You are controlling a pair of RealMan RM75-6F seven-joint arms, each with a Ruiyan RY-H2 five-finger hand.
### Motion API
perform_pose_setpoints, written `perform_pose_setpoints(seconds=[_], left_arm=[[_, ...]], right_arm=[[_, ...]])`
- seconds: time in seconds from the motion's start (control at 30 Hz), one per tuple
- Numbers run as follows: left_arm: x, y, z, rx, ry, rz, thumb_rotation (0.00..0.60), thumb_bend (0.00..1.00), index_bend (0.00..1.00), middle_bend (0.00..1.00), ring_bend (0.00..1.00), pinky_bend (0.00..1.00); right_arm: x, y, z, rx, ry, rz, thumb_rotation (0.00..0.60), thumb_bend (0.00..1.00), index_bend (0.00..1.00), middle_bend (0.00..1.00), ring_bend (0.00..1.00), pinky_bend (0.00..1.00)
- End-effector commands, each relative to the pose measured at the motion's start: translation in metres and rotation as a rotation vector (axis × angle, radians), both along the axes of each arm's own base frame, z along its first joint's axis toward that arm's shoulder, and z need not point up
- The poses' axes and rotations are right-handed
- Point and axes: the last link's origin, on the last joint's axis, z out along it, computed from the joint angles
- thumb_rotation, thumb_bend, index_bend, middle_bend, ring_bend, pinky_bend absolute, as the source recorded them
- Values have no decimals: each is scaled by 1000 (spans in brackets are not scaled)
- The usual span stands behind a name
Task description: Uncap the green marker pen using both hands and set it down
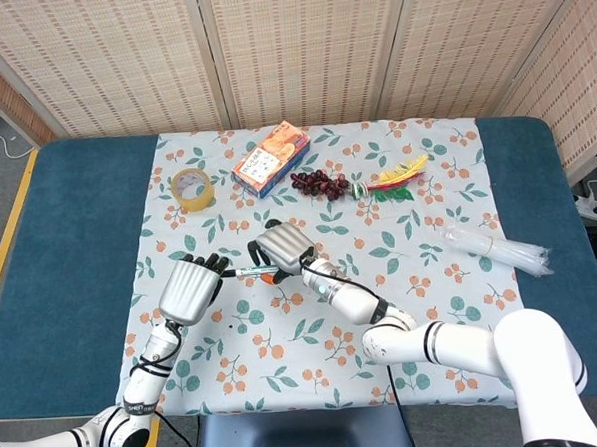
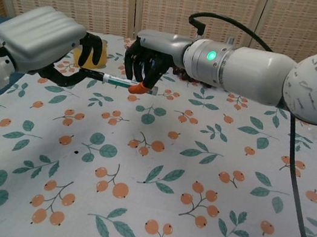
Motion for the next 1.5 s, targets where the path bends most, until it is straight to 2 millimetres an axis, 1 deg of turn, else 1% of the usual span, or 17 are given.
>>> perform_pose_setpoints(seconds=[0.03,0.23,0.3,0.37,0.47,0.6,0.67,0.87,1.1,1.33,1.5], left_arm=[[-1,1,1,-3,7,6,600,384,433,479,702,710],[-3,1,2,-18,21,22,600,386,375,362,701,706],[-3,1,2,-21,20,21,600,388,367,346,701,707],[-1,0,2,-19,16,14,600,387,371,356,701,708],[0,0,2,-11,13,1,600,387,397,413,704,712],[0,1,2,-1,8,-4,600,384,458,503,711,719],[-2,1,1,-2,13,2,600,384,471,512,711,722],[-2,1,1,-6,18,5,600,387,466,497,711,721],[0,0,1,4,5,-14,600,391,555,635,727,743],[2,-1,2,32,-44,-41,600,556,673,765,762,789],[1,-1,2,35,-53,-43,600,628,715,810,772,798]], right_arm=[[0,0,1,-3,0,1,600,354,1000,842,519,176],[-2,0,4,-3,-4,-9,600,354,1000,842,519,176],[-2,1,3,-2,-4,-7,600,354,1000,842,519,176],[-1,1,3,0,-5,-8,600,354,1000,842,519,176],[0,1,2,1,-10,-8,600,354,1000,842,519,176],[0,1,4,1,-12,-5,600,354,1000,842,519,176],[0,1,5,-1,-17,-7,600,354,1000,842,519,176],[0,1,6,1,-21,-10,600,354,1000,842,519,176],[0,1,6,0,-24,-12,600,354,1000,842,519,176],[-1,1,6,1,-33,-18,600,354,1000,842,519,176],[-1,2,5,7,-35,-19,600,354,1000,842,519,176]])
